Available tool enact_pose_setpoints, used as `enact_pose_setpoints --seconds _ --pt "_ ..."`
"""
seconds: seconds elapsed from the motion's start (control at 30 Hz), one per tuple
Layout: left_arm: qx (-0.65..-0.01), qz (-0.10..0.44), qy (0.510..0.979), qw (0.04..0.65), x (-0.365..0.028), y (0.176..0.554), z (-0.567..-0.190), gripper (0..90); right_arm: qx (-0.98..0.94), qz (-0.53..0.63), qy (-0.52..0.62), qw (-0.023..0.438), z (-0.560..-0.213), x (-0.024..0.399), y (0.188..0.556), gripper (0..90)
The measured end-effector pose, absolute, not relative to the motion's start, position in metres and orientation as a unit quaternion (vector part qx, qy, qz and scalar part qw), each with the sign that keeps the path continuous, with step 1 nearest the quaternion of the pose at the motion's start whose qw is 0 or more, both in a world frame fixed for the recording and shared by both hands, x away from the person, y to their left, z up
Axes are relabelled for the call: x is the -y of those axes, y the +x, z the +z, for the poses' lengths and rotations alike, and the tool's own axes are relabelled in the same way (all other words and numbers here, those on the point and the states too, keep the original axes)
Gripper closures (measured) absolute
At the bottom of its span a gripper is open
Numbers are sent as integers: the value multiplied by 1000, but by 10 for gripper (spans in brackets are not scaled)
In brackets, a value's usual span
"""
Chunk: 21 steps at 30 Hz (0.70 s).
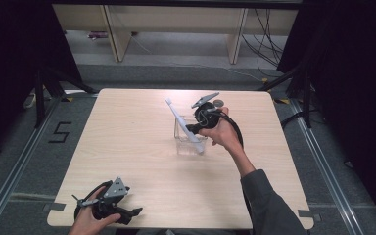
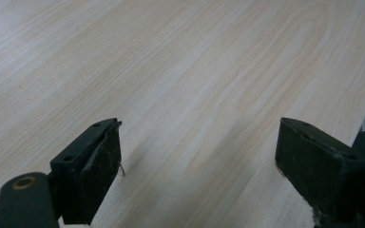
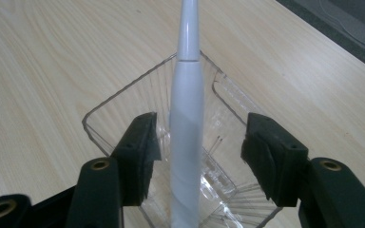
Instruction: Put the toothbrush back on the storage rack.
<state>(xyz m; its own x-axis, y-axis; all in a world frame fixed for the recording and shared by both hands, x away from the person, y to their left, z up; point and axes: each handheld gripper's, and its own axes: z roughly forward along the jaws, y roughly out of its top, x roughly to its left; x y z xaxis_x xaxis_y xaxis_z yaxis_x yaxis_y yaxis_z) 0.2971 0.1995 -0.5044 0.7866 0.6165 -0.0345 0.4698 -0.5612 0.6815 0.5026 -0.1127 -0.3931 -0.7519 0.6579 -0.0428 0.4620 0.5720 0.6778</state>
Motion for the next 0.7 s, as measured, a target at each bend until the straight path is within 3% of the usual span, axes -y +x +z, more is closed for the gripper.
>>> enact_pose_setpoints --seconds 0.43,0.7 --pt "-309 104 878 351 -200 297 -505 151 -862 347 344 134 -384 126 496 431" --pt "-310 105 877 352 -200 297 -505 151 -864 368 309 150 -384 129 497 402"
